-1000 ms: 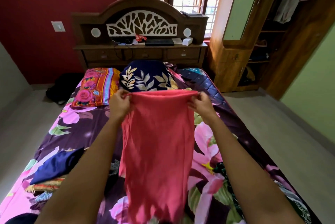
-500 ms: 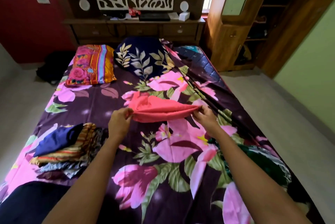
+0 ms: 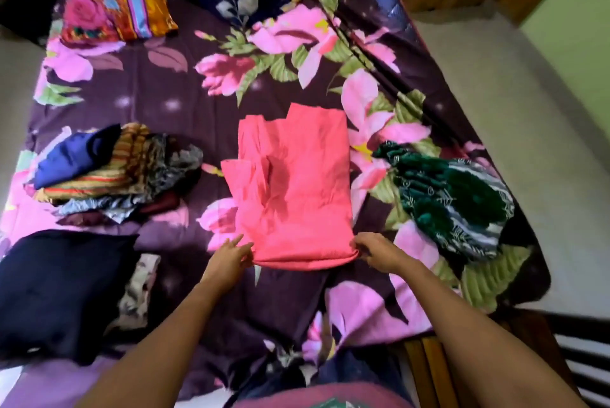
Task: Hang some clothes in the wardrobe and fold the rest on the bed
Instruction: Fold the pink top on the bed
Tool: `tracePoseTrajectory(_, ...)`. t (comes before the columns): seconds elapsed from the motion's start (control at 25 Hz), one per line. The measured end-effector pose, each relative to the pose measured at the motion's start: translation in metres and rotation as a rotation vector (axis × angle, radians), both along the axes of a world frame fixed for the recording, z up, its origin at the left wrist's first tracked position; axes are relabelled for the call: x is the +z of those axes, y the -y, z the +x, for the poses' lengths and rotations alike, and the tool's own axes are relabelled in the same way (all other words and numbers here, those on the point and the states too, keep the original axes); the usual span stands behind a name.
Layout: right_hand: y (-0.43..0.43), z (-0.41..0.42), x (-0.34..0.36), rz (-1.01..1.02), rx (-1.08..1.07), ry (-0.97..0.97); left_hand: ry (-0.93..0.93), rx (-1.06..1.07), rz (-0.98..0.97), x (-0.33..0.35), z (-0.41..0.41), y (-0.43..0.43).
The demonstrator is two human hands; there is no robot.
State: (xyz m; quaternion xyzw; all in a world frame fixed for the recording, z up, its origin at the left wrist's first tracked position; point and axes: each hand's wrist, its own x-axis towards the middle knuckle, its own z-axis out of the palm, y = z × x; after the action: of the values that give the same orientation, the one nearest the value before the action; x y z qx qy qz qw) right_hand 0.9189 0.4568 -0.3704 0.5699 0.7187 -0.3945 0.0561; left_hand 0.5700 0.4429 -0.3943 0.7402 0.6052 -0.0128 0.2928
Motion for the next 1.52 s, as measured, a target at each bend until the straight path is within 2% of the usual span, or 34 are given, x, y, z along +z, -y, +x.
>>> tracePoseTrajectory(0.16,0.049,0.001,-0.044,-0.093,0.125,0.093,-0.072,-0.088,-0.213,-0.039,0.014,0.042)
tracePoseTrajectory(0.28,0.065,0.001,-0.063,-0.074,0.210,0.111,-0.071,-0.089,-0.287,-0.060,0.019,0.058)
tracePoseTrajectory(0.4,0.072,-0.001,-0.081,-0.246,0.217,0.128,-0.079,-0.110,-0.432,-0.077,0.022,0.074)
tracePoseTrajectory(0.52,0.080,-0.003,-0.102,-0.416,0.320,0.210,-0.121,-0.192,-0.608,-0.090,0.030,0.092)
tracePoseTrajectory(0.68,0.093,-0.009,-0.106,-0.488,0.314,0.254,-0.094,-0.174,-0.686,-0.099,0.041,0.109)
tracePoseTrajectory(0.76,0.093,-0.013,-0.109,-0.463,0.214,0.217,0.034,-0.014,-0.630,-0.097,0.045,0.106)
tracePoseTrajectory(0.84,0.076,-0.025,-0.110,-0.420,0.151,0.200,0.141,0.247,-0.553,-0.092,0.047,0.093)
tracePoseTrajectory(0.92,0.049,-0.044,-0.111,-0.389,0.121,0.176,0.111,0.415,-0.451,-0.088,0.046,0.073)
tracePoseTrajectory(1.08,-0.007,-0.103,-0.117,-0.263,0.041,0.067,0.116,0.605,-0.356,-0.093,0.030,0.038)
tracePoseTrajectory(1.28,-0.044,-0.170,-0.127,-0.175,-0.004,-0.051,0.167,0.953,-0.417,-0.118,0.004,0.013)
tracePoseTrajectory(1.44,-0.050,-0.190,-0.155,-0.150,-0.016,-0.008,0.148,0.998,-0.520,-0.141,-0.014,0.005)
tracePoseTrajectory(1.52,-0.049,-0.190,-0.167,-0.192,0.008,0.035,0.218,1.024,-0.596,-0.151,-0.017,0.005)
